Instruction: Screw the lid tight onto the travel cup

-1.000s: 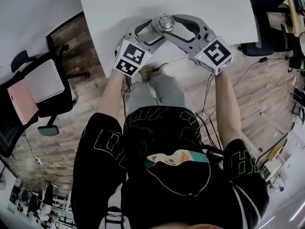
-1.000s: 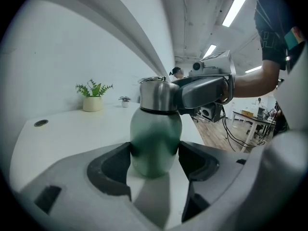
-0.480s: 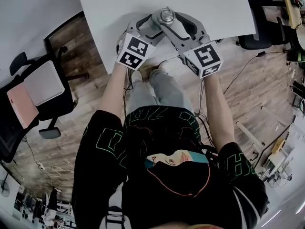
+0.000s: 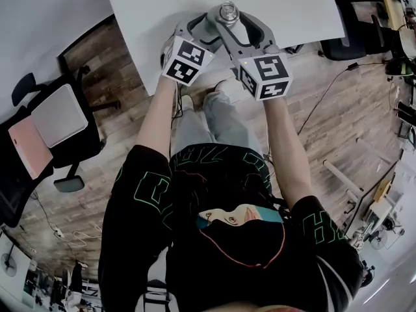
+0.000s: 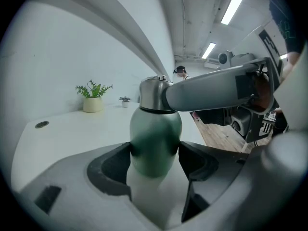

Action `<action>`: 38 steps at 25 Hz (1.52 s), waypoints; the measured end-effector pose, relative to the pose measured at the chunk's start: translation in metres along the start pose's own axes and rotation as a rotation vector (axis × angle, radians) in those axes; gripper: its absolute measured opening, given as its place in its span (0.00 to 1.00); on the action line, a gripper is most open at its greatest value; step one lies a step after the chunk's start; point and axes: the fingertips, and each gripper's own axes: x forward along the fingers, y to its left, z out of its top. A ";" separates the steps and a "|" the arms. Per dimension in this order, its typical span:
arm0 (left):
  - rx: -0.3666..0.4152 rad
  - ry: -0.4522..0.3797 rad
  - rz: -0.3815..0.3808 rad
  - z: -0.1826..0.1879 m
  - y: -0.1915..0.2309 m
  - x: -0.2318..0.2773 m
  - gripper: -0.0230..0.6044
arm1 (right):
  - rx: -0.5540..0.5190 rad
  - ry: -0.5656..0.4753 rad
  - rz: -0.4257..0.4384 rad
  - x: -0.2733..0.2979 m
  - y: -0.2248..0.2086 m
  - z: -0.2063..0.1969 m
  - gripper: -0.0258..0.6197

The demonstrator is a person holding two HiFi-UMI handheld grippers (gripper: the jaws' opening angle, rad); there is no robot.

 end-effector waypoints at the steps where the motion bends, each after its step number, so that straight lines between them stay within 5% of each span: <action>1: -0.001 0.001 -0.001 0.000 0.000 0.000 0.55 | 0.002 -0.002 0.009 0.000 0.000 0.000 0.38; 7: 0.008 -0.011 0.001 0.001 0.001 0.000 0.55 | -0.046 0.016 0.151 0.001 0.000 -0.004 0.39; 15: 0.004 0.000 0.000 0.001 0.000 -0.001 0.55 | -0.214 0.029 0.447 0.004 0.001 0.000 0.40; 24: 0.013 -0.005 -0.005 0.001 0.000 -0.001 0.55 | -0.212 0.033 0.770 0.005 0.006 0.005 0.40; 29: 0.024 -0.003 -0.004 0.001 0.000 -0.003 0.55 | -0.208 0.002 0.753 0.004 0.008 0.005 0.39; 38: 0.014 0.001 -0.001 -0.002 0.000 -0.002 0.55 | -0.093 -0.019 0.508 0.004 0.004 0.003 0.39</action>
